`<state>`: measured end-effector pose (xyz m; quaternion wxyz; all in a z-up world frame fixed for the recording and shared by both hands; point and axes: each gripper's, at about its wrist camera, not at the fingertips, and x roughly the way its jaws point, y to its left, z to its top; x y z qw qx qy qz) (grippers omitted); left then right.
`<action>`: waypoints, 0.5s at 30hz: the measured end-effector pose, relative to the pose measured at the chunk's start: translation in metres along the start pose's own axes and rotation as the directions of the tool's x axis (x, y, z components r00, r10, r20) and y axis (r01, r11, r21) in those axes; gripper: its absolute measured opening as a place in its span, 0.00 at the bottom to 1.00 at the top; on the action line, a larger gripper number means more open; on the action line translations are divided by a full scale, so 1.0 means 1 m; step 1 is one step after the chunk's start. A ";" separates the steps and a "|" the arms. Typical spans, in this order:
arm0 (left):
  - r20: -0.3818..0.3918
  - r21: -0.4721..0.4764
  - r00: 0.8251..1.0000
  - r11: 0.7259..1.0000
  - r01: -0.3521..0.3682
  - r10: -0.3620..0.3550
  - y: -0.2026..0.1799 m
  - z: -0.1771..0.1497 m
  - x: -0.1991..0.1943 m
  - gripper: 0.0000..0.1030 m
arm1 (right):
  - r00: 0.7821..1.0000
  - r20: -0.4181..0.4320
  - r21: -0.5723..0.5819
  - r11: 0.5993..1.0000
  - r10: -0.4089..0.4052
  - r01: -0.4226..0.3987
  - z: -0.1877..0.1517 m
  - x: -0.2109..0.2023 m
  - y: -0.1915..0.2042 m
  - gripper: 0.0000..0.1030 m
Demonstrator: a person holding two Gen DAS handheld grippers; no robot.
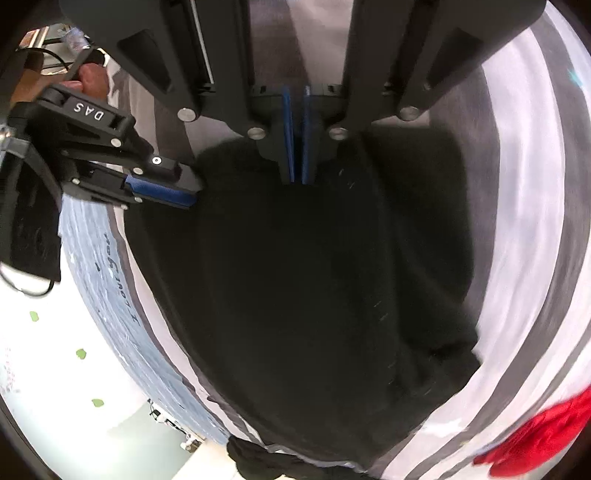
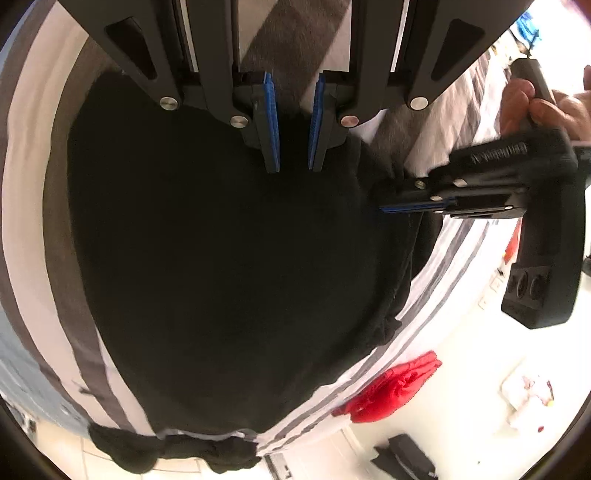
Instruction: Fold clothes
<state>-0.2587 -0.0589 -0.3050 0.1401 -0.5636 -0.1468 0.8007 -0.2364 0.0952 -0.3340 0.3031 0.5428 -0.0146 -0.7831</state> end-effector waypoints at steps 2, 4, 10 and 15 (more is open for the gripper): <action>-0.015 -0.003 1.000 1.000 0.001 -0.001 0.002 -0.004 0.004 0.05 | 1.000 -0.013 0.022 1.000 0.014 -0.014 -0.007 -0.003 -0.004 0.14; -0.030 -0.005 1.000 1.000 0.001 -0.001 0.004 -0.008 0.009 0.05 | 0.997 -0.064 0.032 0.999 0.036 -0.034 -0.009 -0.003 -0.005 0.14; 0.084 -0.045 0.996 0.999 -0.031 0.035 0.033 0.054 -0.023 0.46 | 0.995 -0.094 0.069 0.997 0.033 -0.027 0.033 -0.035 -0.025 0.31; 0.182 -0.082 0.981 0.995 -0.055 0.069 0.058 0.108 -0.052 0.63 | 0.995 0.054 0.130 0.989 -0.081 0.074 0.109 -0.047 -0.075 0.55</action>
